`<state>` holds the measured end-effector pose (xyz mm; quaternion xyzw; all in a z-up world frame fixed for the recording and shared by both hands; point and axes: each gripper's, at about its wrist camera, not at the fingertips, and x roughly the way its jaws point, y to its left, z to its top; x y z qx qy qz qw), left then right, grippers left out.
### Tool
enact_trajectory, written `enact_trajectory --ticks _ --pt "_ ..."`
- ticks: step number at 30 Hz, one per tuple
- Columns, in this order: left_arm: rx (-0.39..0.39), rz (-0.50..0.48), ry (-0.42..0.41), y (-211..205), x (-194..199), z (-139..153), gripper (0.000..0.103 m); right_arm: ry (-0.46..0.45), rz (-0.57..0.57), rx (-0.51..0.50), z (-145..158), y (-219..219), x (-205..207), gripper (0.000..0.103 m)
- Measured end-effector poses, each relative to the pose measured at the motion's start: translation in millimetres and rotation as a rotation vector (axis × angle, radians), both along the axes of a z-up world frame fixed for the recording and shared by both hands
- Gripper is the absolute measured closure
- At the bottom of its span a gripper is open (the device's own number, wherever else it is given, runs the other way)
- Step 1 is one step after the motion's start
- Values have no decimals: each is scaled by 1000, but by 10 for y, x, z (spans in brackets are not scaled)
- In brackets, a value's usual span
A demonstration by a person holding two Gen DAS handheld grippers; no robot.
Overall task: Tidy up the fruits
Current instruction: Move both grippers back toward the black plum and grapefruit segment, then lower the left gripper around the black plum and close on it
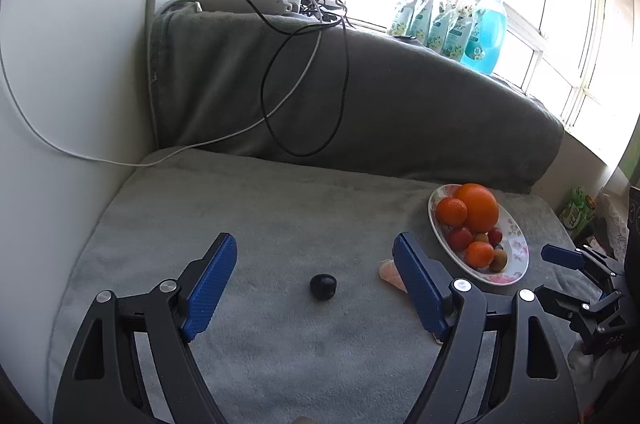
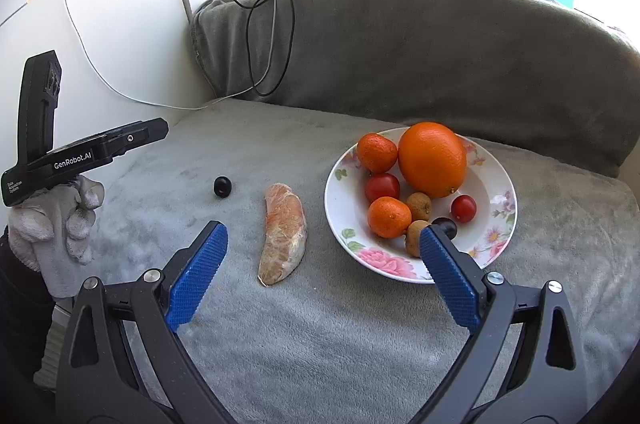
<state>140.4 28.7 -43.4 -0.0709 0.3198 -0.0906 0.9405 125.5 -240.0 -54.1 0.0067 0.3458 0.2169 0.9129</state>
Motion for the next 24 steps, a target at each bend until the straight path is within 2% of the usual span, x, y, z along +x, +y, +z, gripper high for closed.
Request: enact_trajectory --ticks 15,24 --pt "-16 -12 63 62 -70 -253 25 49 25 18 -151 243 22 5" --pt "-19 -1 74 99 -93 -347 25 69 17 31 -208 265 24 5"
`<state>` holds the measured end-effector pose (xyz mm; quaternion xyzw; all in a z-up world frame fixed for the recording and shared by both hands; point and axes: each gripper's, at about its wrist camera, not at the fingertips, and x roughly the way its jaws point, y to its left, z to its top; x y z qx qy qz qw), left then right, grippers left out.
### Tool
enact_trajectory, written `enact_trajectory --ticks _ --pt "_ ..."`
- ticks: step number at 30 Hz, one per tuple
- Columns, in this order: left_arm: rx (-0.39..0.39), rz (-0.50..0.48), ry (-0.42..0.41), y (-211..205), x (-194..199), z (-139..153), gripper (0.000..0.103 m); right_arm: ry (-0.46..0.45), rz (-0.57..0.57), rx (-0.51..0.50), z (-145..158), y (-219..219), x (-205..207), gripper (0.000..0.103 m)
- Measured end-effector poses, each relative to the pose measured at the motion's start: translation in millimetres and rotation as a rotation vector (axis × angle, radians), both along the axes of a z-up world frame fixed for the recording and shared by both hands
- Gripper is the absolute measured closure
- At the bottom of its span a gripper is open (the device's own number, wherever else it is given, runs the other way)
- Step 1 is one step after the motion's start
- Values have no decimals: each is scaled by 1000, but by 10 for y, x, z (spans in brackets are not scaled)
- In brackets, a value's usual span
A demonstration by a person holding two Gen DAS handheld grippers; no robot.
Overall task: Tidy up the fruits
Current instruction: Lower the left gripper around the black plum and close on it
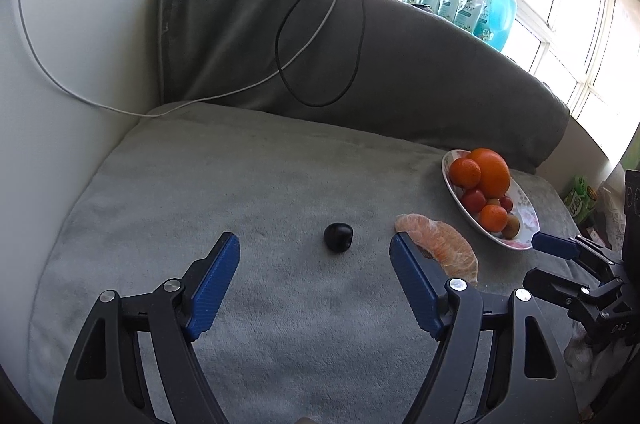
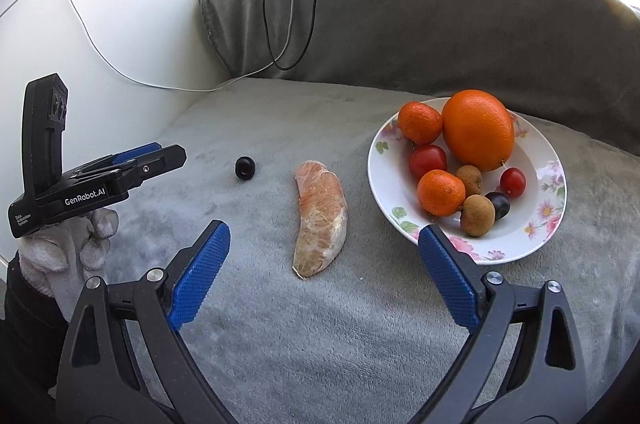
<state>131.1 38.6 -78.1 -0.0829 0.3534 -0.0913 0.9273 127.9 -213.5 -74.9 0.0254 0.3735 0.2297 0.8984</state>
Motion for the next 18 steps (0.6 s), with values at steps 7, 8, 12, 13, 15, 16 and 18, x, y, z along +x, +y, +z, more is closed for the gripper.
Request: enact_trajectory --ticks 7,8,12,13,15,16,18 --pt "-8 -16 11 6 1 -73 25 27 -14 18 -67 0 23 10" --pt "-10 -18 13 -1 4 -76 25 31 -17 20 -77 1 30 10" --pt "-16 -30 26 -21 27 -99 25 44 -20 15 -122 34 69 10" --pt "-18 -33 31 -27 37 -109 25 47 -19 14 -134 47 81 11" --pt "-19 -44 43 -47 61 -134 25 58 -17 12 -165 71 110 14" --pt "-15 -50 46 -64 72 -147 25 68 -14 12 -186 87 130 20" --pt "-10 -63 53 -93 97 -169 26 84 -12 16 -226 105 159 23"
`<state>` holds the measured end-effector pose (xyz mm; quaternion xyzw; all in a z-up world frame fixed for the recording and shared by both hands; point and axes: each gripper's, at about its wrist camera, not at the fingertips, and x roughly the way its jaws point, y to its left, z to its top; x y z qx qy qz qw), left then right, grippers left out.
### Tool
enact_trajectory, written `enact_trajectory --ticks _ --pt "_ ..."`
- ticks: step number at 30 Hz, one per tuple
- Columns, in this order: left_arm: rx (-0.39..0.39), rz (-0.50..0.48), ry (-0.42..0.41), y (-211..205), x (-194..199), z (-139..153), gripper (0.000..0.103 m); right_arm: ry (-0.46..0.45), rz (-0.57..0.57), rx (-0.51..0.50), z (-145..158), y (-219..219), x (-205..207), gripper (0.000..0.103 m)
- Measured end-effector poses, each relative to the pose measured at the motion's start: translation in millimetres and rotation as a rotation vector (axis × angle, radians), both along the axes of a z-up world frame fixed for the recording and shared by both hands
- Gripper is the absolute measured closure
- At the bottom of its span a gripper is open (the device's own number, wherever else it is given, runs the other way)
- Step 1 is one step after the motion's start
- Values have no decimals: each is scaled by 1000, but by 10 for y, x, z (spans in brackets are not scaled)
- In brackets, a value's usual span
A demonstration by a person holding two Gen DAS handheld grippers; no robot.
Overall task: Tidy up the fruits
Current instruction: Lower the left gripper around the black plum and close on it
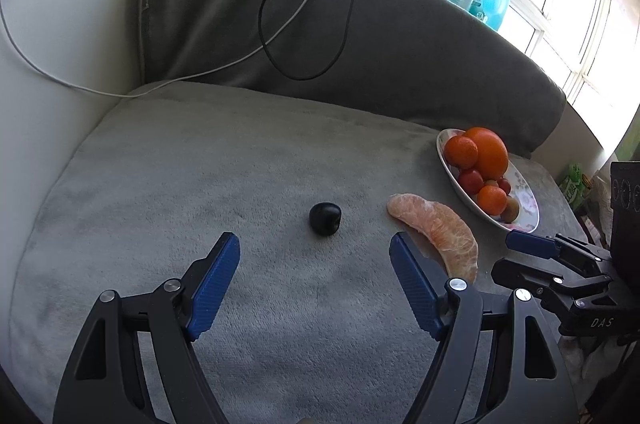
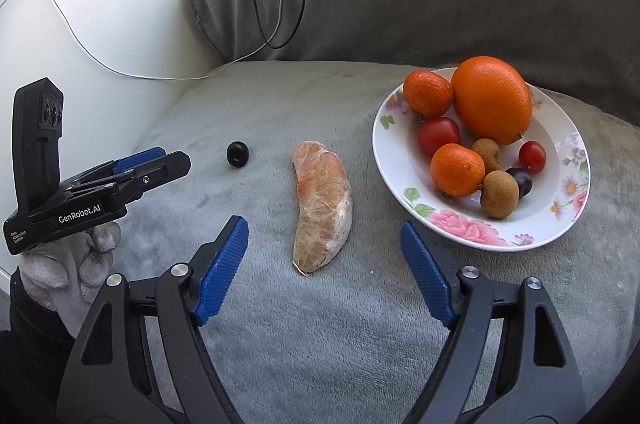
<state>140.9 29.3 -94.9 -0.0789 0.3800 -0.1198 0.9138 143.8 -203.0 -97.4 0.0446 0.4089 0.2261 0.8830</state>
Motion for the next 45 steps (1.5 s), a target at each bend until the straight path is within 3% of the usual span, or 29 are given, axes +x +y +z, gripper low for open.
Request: enact_trajectory --ticks 8,14,29,45 --pt "-9 -17 35 -43 184 -72 41 21 -1 -6 -58 65 91 23" --pt "4 -39 37 -107 269 -70 45 41 -5 -6 -102 91 160 30" --pt "29 -54 66 -148 429 -156 59 47 -7 6 -126 104 178 30" --pt "60 -59 84 -220 507 -215 65 46 0 16 -89 79 171 30"
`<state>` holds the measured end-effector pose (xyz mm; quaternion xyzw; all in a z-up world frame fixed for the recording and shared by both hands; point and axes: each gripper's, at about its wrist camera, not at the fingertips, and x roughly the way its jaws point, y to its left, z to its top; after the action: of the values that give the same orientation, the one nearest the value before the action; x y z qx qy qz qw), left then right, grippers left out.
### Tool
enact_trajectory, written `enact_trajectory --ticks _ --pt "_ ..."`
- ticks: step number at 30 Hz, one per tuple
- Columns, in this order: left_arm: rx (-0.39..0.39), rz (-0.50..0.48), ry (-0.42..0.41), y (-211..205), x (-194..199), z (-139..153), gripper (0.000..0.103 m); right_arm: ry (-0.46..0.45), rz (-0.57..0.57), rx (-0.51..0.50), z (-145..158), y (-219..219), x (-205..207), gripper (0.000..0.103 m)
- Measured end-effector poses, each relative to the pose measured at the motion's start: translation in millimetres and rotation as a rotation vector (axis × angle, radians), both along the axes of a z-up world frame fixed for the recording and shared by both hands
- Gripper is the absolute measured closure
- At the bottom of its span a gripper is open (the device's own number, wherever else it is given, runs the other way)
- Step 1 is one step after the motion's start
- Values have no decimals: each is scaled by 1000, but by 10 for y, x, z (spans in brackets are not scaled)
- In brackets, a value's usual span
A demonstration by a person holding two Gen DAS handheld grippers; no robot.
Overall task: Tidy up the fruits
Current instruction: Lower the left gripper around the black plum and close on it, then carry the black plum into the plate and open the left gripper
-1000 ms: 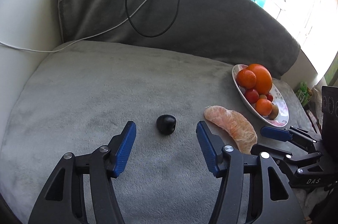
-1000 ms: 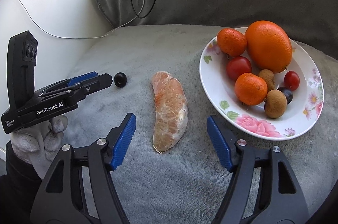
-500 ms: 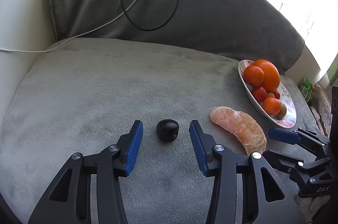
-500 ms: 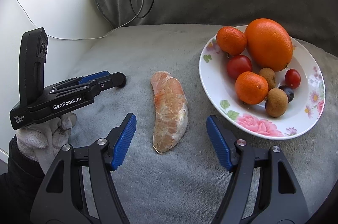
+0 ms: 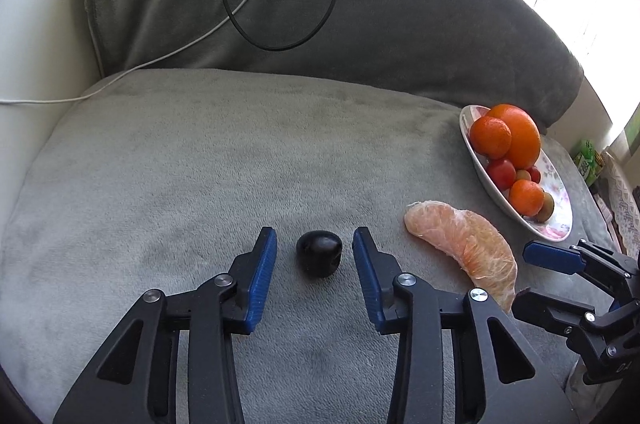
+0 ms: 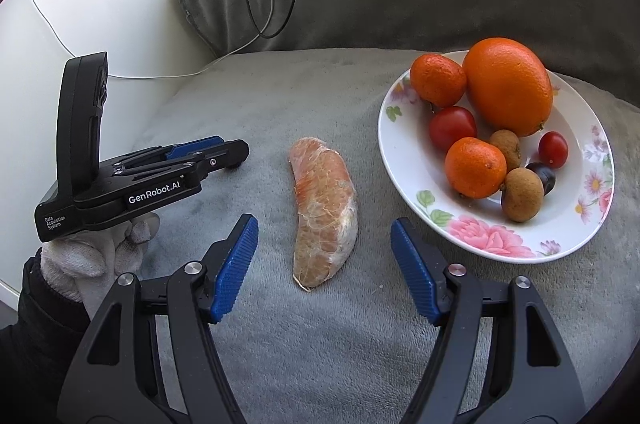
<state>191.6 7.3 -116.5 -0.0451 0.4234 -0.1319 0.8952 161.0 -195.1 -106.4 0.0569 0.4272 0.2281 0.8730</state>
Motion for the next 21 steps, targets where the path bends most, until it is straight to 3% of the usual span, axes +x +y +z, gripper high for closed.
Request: enact_trajectory --ticks 16,21 --pt "6 -9 8 -5 18 -53 81 4 2 -4 -4 9 17 30" --pt "12 -12 2 -15 5 -46 82 -2 0 -3 3 2 7 30"
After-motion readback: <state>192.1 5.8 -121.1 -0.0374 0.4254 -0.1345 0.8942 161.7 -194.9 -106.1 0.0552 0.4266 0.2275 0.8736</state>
